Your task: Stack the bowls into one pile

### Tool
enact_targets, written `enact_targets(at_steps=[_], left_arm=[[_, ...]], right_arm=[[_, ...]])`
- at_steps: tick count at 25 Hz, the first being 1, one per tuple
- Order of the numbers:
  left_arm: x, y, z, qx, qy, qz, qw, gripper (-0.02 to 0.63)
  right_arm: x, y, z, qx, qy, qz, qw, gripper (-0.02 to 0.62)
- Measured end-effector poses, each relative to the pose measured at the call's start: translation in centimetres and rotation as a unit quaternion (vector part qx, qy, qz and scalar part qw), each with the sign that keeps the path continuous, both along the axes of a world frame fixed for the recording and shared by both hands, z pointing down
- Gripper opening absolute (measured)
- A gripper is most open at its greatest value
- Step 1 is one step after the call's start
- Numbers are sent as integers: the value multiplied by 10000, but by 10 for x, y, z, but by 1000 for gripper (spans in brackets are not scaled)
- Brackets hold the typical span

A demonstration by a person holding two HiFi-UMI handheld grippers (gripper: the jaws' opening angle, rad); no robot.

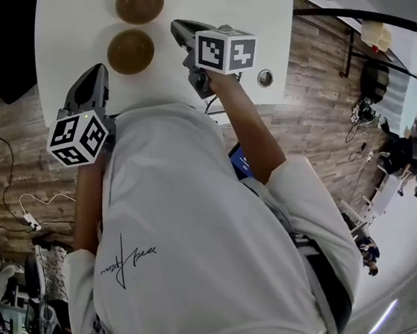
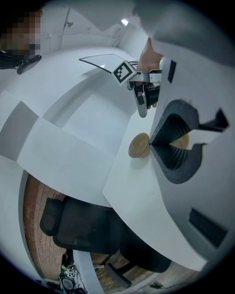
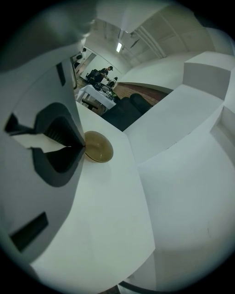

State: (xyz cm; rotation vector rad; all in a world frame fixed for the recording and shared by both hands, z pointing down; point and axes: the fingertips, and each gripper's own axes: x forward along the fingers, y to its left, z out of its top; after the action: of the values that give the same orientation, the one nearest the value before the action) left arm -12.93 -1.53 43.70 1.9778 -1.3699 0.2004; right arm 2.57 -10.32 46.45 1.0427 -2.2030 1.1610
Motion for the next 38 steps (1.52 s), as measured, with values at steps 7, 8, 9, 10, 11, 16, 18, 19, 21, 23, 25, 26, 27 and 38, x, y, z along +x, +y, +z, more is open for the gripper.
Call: enact_targets(at_steps=[7, 8, 9, 10, 11, 16, 18, 19, 21, 23, 25, 26, 27, 38], left_arm=[[2, -3, 5, -70, 10, 17, 10000, 8], [0, -3, 6, -100, 20, -7, 9999, 8], [0, -3, 7, -135, 34, -35, 9999, 8], [-1, -3, 9, -180, 57, -68, 9998, 8], [-2, -3, 12, -236, 93, -105, 9996, 8], [-10, -1, 31, -591, 390, -358, 9968, 8], [-14, 1, 38, -718, 500, -483, 9950, 8], [-15, 1, 41, -770, 561, -537, 9940, 8], [-14, 2, 46, -865, 712, -582, 9920, 8], [-11, 2, 52, -972, 862, -575, 9899, 8], [-9, 3, 58, -1108, 1003, -605, 9869, 8], [-9, 3, 61, -1171, 1072, -649, 9852, 9], [-10, 3, 64, -1221, 1131, -705, 9835, 9], [-4, -1, 73, -1468, 1878, -820, 9677, 85]], right_arm=[[-12, 25, -20, 166, -84, -211, 9996, 12], [-14, 29, -23, 171, -110, -231, 9995, 11], [-15, 33, -25, 174, -138, -249, 9994, 12], [-16, 37, -28, 183, -156, -268, 9994, 12], [-16, 42, -31, 205, -152, -290, 9993, 11], [-29, 67, -48, 604, 156, -689, 9957, 11], [-37, 77, -58, 794, 226, -900, 9925, 11], [-41, 80, -64, 869, 214, -967, 9913, 11], [-46, 85, -75, 979, 114, -1034, 9897, 11], [-52, 89, -84, 1058, -4, -1072, 9886, 11], [-57, 94, -89, 1120, -46, -1158, 9869, 11], [-60, 96, -90, 1138, -44, -1208, 9861, 11], [-61, 98, -90, 1147, -38, -1248, 9855, 11], [-54, 97, -85, 1088, 4, -1043, 9886, 11]])
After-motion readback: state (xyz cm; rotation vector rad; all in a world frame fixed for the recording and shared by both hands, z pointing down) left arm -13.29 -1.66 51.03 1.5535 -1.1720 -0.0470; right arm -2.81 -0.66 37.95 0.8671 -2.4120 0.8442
